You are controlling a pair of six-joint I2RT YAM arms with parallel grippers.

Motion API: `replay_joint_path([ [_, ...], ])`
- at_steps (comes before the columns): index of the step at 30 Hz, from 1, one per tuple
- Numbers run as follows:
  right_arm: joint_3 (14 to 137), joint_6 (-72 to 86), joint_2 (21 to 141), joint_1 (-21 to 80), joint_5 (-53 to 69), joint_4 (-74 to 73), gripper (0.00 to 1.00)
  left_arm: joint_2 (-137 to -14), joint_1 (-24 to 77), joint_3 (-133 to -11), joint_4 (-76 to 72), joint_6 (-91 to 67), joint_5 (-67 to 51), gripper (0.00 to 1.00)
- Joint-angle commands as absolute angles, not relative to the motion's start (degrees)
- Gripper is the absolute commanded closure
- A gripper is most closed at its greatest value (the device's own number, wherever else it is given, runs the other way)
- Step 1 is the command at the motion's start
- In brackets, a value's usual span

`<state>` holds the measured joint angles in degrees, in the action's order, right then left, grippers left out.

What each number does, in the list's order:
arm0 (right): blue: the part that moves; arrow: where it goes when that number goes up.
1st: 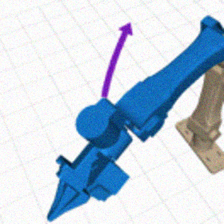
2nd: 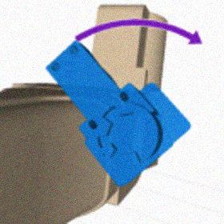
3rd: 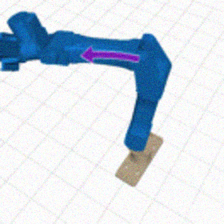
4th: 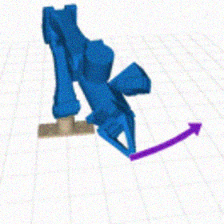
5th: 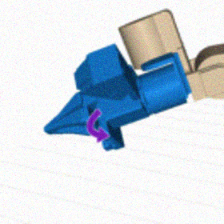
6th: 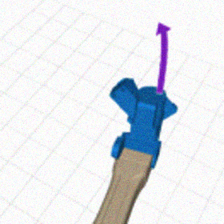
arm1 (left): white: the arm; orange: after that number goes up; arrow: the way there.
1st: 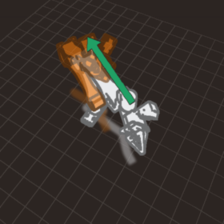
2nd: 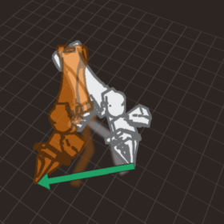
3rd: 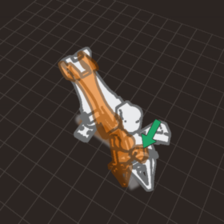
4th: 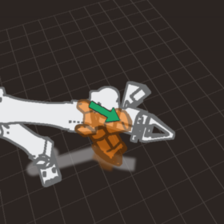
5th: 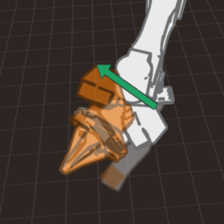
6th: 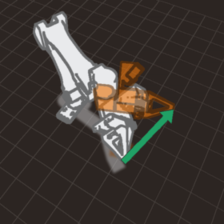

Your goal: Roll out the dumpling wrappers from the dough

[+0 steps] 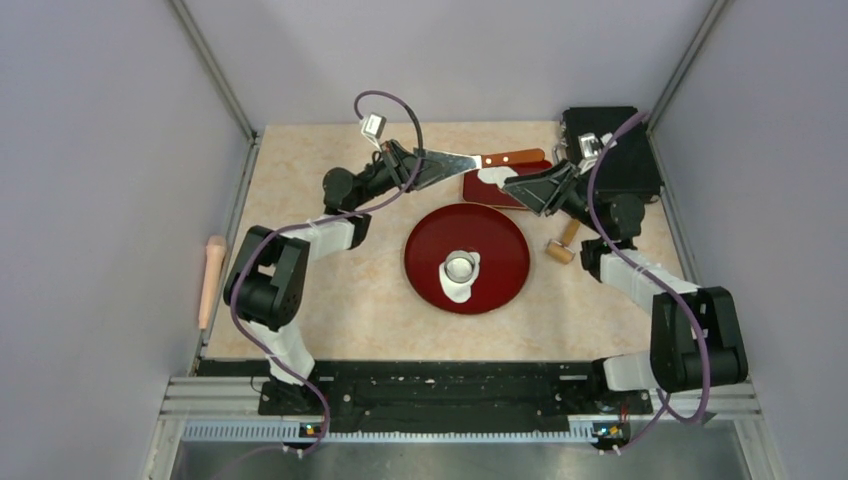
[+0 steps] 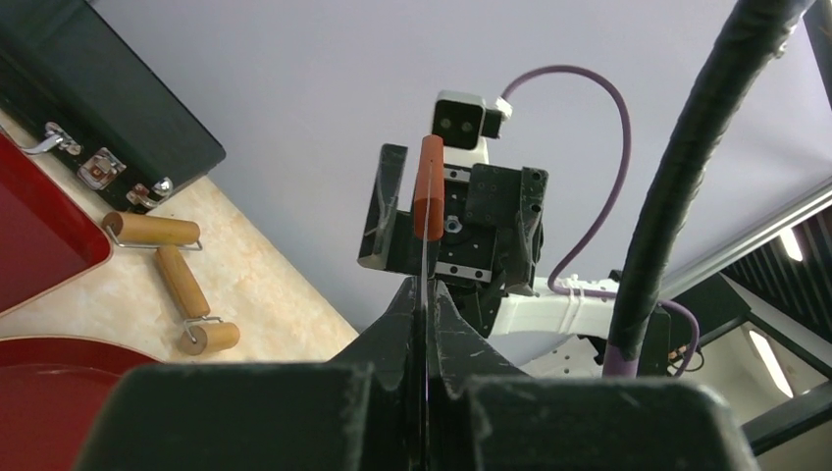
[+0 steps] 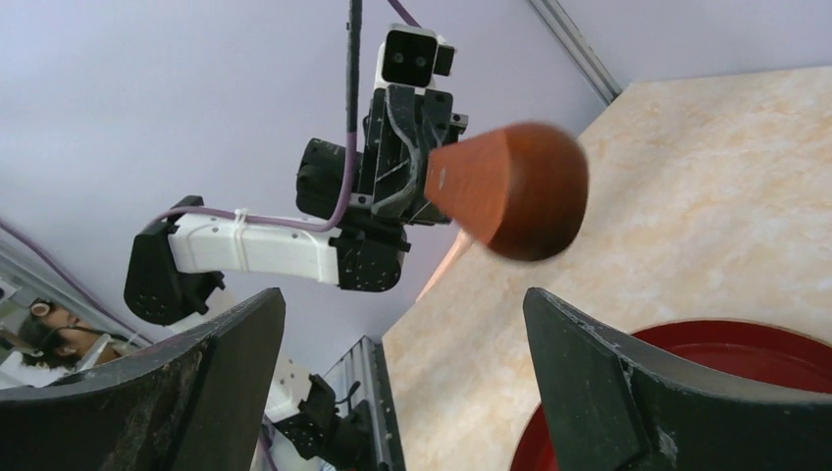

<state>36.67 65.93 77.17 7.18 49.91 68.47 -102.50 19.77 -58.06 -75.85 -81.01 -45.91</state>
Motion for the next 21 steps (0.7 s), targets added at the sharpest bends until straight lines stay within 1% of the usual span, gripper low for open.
replay_joint_path([
  [1,40.9,66.7,79.7,8.8,46.1,73.4,0.12,-102.3,21.8,-58.4,-80.5,-78.5,-45.0,1.0],
  [8,42.9,70.9,83.6,9.1,43.9,78.3,0.21,-103.6,23.5,-58.7,-81.7,-78.0,-46.0,1.0],
  [10,43.1,71.6,83.8,9.1,43.9,78.9,0.28,-104.2,23.6,-58.4,-82.0,-77.9,-45.8,1.0],
  [13,43.2,70.9,83.3,9.8,44.1,78.1,0.45,-104.8,23.5,-58.3,-82.1,-77.9,-45.5,1.0],
  [17,42.9,68.7,82.2,10.8,44.0,76.3,0.58,-105.1,23.5,-58.7,-82.2,-78.2,-45.5,1.0],
  [18,42.9,68.2,81.8,11.0,43.8,75.7,0.69,-105.1,23.5,-58.7,-82.1,-78.1,-45.6,1.0],
  [19,43.1,67.7,81.6,11.0,43.6,75.0,0.85,-105.1,23.6,-58.7,-81.8,-77.9,-45.7,1.0],
  [20,43.2,67.1,81.4,11.0,43.5,74.2,0.97,-105.0,23.6,-58.7,-81.4,-77.7,-45.7,1.0],
  [21,43.4,66.3,81.3,11.0,43.4,73.8,1.0,-104.9,23.5,-58.7,-81.2,-77.7,-45.9,1.0],
])
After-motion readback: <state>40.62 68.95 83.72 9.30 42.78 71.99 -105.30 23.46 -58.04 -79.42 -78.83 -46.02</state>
